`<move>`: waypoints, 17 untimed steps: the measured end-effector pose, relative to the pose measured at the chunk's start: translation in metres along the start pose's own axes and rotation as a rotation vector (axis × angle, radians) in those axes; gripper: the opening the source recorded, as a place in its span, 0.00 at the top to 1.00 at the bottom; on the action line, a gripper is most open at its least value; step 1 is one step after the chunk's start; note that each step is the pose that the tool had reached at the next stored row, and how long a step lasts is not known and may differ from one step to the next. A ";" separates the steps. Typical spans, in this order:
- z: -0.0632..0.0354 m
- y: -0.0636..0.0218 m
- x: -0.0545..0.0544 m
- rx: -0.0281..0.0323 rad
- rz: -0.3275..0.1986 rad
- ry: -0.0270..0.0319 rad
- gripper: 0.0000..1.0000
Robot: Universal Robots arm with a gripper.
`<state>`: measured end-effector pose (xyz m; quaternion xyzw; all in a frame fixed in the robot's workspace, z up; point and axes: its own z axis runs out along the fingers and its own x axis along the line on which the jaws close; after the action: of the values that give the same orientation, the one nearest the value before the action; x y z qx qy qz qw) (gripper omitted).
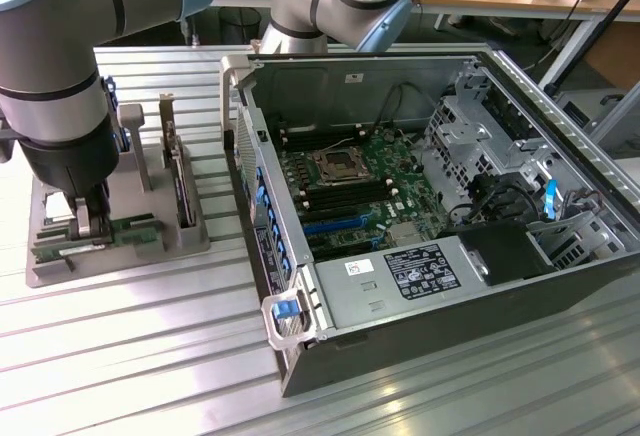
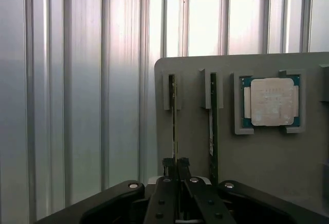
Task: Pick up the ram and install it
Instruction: 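Pick up the ram and move it above insertion slot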
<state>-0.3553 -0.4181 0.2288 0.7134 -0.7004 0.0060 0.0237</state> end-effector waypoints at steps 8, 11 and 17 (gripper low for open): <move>-0.0088 0.0002 0.000 0.0001 0.000 0.0000 0.88; -0.0095 0.0002 0.000 0.0000 0.000 0.0000 0.88; -0.0107 0.0003 0.000 0.0000 0.000 0.0000 0.88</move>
<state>-0.3553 -0.4181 0.2395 0.7133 -0.7004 0.0060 0.0238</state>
